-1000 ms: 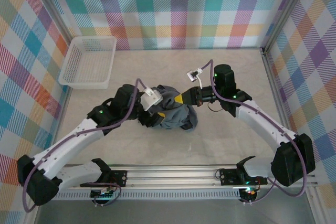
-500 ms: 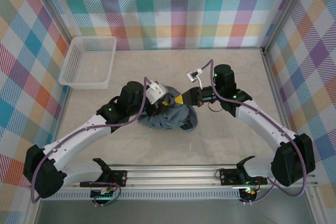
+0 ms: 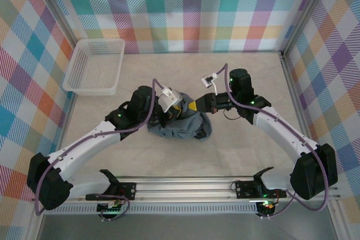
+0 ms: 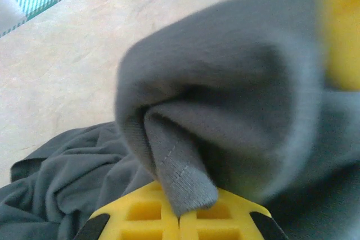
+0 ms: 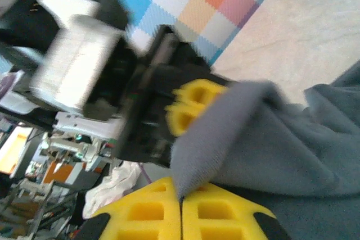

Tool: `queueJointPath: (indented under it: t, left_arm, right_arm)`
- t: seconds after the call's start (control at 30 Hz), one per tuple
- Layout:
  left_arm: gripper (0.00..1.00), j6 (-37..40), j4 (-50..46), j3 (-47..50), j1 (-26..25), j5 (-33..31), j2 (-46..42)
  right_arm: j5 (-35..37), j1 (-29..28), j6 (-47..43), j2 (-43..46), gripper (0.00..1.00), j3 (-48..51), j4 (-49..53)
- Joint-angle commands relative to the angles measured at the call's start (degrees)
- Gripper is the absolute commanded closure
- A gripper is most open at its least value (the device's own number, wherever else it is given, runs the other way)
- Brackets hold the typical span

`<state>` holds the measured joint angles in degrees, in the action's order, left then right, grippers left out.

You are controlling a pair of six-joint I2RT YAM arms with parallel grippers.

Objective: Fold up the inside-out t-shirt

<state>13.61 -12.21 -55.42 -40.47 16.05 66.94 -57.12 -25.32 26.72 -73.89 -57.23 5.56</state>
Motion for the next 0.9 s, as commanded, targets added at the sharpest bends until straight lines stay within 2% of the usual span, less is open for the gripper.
queueJointPath:
  t: [0.0, 0.1, 0.2, 0.23, 0.33, 0.4, 0.47, 0.53, 0.63, 0.77, 0.87]
  left_arm:
    - [1.0, -9.2, 0.3, -3.68, 1.06, 7.46, -5.81]
    - [1.0, -12.12, -0.69, -4.32, 1.62, 11.05, -7.15]
    - [1.0, -12.44, -3.14, -5.13, 1.71, 9.17, -5.96]
    - [1.0, -12.7, -3.21, -5.31, 1.77, 8.51, -5.49]
    - [1.0, -14.08, -1.19, -5.14, 1.92, 8.49, -3.94]
    - [1.0, -15.12, 0.13, -5.37, 1.9, 8.79, -2.79]
    - [1.0, -15.71, 0.22, -6.29, 1.88, 8.55, -1.05]
    - [1.0, -16.16, 0.17, -7.04, 1.91, 7.97, 0.52]
    - [1.0, -17.82, 0.25, -7.9, 1.99, 5.92, 2.4]
    - [1.0, -19.89, 0.69, -8.79, 2.0, 4.76, 4.1]
    - [1.0, -20.7, 0.56, -9.14, 2.02, 4.08, 4.48]
  right_arm:
    - [3.17, 3.78, -3.65, -0.79, 0.75, 0.19, 3.47]
    - [4.72, 4.92, -7.33, -2.19, 0.73, -0.16, 6.5]
    - [5.57, 5.24, -7.86, -1.93, 0.71, -2.06, 8.33]
    - [7.85, 5.28, -7.59, -0.57, 0.69, -1.98, 8.67]
    - [21.78, 5.28, -5.53, 7.14, 0.58, 1.91, 8.28]
    - [32.87, 4.03, -4.67, 15.19, 0.58, 6.29, 6.75]
    - [44.99, -2.6, -8.61, 23.22, 0.63, 9.93, 5.21]
    - [55.95, -12.83, -14.5, 27.66, 0.67, 11.79, 4.19]
    - [67.88, -24.02, -18.56, 27.89, 0.69, 10.01, 6.06]
    - [79.51, -29.94, -19.14, 20.57, 0.65, 6.2, 8.82]
    - [82.83, -30.33, -19.5, 14.16, 0.61, 3.41, 10.56]
